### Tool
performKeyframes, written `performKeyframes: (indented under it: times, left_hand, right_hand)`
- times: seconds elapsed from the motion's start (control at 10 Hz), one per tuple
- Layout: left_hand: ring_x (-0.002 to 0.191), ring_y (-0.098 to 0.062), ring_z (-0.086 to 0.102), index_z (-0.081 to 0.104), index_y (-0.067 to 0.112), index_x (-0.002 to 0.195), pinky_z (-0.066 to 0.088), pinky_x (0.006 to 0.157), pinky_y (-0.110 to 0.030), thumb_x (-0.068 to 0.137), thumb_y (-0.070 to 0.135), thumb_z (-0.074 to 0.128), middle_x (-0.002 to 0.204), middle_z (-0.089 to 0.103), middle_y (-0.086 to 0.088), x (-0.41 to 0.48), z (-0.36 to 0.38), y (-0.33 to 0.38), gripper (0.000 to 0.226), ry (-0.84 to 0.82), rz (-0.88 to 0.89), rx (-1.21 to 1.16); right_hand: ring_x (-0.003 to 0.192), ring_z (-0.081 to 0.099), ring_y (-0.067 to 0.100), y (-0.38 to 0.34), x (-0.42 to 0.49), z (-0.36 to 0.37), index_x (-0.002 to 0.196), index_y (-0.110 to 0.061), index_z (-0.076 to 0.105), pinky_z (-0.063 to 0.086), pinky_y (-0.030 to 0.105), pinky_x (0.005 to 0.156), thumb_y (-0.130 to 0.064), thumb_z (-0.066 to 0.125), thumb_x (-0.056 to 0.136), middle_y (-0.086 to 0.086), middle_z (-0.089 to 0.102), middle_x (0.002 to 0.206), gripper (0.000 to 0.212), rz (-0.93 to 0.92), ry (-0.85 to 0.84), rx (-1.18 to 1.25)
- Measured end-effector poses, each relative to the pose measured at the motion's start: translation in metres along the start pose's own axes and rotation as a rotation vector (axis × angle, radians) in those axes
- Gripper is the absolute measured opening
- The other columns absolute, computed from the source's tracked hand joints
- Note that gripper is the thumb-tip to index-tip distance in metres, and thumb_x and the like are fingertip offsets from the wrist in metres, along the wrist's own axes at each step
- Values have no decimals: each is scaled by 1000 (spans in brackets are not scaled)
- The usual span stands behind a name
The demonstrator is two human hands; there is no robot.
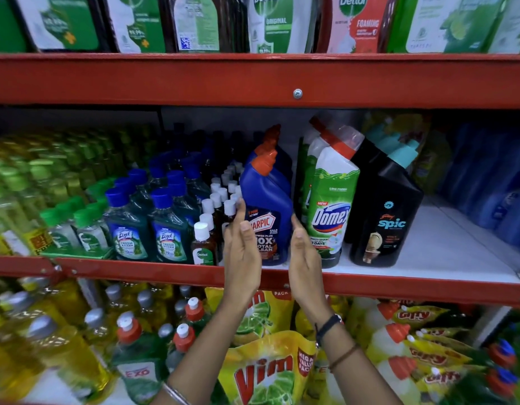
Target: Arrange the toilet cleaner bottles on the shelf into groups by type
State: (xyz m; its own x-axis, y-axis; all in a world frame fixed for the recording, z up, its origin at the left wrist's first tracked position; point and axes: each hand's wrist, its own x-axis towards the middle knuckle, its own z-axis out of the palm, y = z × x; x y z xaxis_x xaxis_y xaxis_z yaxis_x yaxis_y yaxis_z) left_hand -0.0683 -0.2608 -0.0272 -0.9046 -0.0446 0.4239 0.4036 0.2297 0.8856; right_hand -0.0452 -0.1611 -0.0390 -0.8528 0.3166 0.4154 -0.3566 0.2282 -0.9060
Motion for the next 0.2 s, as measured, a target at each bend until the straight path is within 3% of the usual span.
performKeyframes:
  times: [0.1,0.2]
  left_hand:
    - [149,-26,20,14,54,143,26,116,-58,88,71,15,160,23,-2,0,-3,2,58,-12,11,38]
    - [144,-19,29,20,30,150,32,116,-49,96,55,26,156,29,-3,-7,1,9,60,87,52,-30]
  right_hand:
    - [135,36,3,-5,4,-2,141,-29,37,32,39,115,-65,28,87,-11,40,145,65,11,-26,-25]
    - [132,43,5,-4,-3,-18,135,-29,45,36,41,112,-71,32,83,-8,49,143,69,-8,7,-7]
